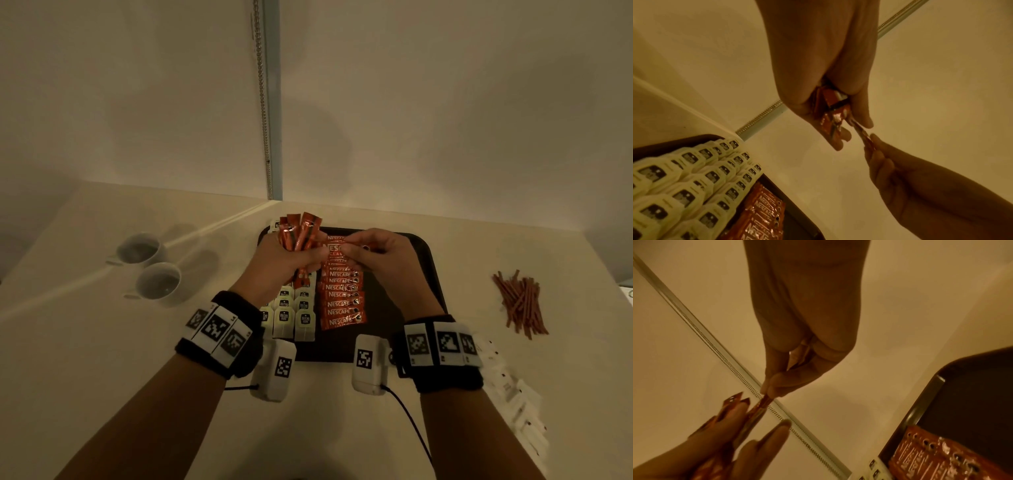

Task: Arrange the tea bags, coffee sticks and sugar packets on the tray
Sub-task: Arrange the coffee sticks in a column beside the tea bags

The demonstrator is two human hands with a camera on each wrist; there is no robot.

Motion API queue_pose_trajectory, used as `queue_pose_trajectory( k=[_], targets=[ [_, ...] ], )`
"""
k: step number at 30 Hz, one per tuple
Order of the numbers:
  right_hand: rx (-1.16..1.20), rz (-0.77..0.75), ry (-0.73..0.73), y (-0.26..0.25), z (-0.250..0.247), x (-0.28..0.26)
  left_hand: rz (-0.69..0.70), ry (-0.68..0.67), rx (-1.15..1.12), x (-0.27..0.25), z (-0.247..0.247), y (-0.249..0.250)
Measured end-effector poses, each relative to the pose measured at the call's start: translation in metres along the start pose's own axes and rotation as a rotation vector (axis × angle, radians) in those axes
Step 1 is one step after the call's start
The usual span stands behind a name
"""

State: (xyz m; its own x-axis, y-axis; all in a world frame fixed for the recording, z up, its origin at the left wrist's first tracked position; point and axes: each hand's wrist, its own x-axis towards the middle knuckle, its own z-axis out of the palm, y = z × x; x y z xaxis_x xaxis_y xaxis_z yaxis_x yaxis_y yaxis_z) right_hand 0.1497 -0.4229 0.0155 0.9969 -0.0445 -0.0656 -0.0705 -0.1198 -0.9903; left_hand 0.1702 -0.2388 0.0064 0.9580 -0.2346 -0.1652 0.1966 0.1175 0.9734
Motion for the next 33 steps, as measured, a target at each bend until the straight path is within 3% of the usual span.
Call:
queue_pose_trajectory(
  k=[8,14,20,25,33],
  targets=[
    [-0.050,0.027,0.012,-0.001,-0.006,-0.002,0.026,0.094,-0.003,-0.002,0.000,-0.004],
    [-0.279,0.005,-0.183,0.006,-0.018,-0.001,-0.008,0.057,0.026,-0.007,-0.005,-0.011],
    [-0.501,0.145,-0.217,0.064,-0.043,-0.006,-0.129,0.299,0.003,-0.019,-0.035,-0.027],
    [-0.638,0.320,-0.275,0.124,-0.047,-0.016,-0.176,0.337,-0.020,-0.028,-0.052,-0.037],
    [-0.591,0.360,-0.117,0.144,-0.028,-0.018,-0.204,0.341,-0.038,-0.031,-0.057,-0.039]
  ],
)
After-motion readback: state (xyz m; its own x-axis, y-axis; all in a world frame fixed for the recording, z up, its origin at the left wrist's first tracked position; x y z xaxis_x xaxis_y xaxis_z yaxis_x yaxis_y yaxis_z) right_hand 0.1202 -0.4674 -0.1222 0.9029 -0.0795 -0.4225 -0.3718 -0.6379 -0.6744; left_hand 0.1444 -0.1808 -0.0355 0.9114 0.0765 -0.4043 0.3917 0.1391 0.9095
